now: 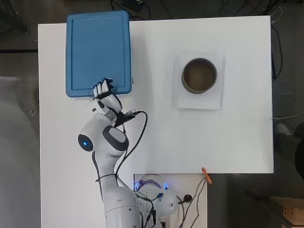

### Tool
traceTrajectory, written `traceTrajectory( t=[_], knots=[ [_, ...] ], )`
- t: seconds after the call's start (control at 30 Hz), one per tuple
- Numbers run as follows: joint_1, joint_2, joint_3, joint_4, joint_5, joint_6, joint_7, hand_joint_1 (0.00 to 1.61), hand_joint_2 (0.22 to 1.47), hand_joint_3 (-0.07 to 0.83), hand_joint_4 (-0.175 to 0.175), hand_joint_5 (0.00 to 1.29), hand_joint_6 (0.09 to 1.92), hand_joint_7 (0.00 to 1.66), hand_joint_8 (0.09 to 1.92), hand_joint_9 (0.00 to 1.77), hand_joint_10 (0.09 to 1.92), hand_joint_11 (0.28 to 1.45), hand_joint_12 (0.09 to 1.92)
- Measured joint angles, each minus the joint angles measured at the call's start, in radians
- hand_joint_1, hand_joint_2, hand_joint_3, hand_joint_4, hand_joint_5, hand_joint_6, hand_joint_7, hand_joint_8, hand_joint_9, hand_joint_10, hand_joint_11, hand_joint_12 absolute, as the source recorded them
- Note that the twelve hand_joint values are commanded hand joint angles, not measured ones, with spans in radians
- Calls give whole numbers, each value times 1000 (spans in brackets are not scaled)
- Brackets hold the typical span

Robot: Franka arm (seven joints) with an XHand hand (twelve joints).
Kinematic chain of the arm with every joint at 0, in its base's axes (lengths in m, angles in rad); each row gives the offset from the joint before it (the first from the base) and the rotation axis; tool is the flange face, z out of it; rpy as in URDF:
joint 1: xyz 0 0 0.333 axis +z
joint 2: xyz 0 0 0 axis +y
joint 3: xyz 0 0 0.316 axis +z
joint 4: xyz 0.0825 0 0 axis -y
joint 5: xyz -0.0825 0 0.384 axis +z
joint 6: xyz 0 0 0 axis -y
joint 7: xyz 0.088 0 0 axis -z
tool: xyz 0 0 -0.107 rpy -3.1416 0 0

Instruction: Teleoperate dual arm-hand system to remove items from a box

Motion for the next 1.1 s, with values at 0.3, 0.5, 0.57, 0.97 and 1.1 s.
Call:
traceTrajectory(
  t=[0.3,0.5,0.57,0.97,1.1],
  knots=[
    [-16,4,-23,117,-7,-63,3,977,1206,-2,116,812,1214,778,1602,855,1531,608,1068],
    [-20,-28,-52,153,-135,20,134,927,1224,2,175,771,1361,839,1920,1023,1908,761,1683],
    [-11,-48,-65,155,-128,81,136,946,1209,-4,175,803,1308,887,1920,1062,1918,791,1744],
    [39,-111,-120,194,2,135,-70,624,1140,-2,37,734,299,864,828,928,908,676,859],
    [46,-96,-127,237,139,-91,-172,931,1170,-2,91,842,931,1023,1360,1210,1274,849,1279]
  ],
)
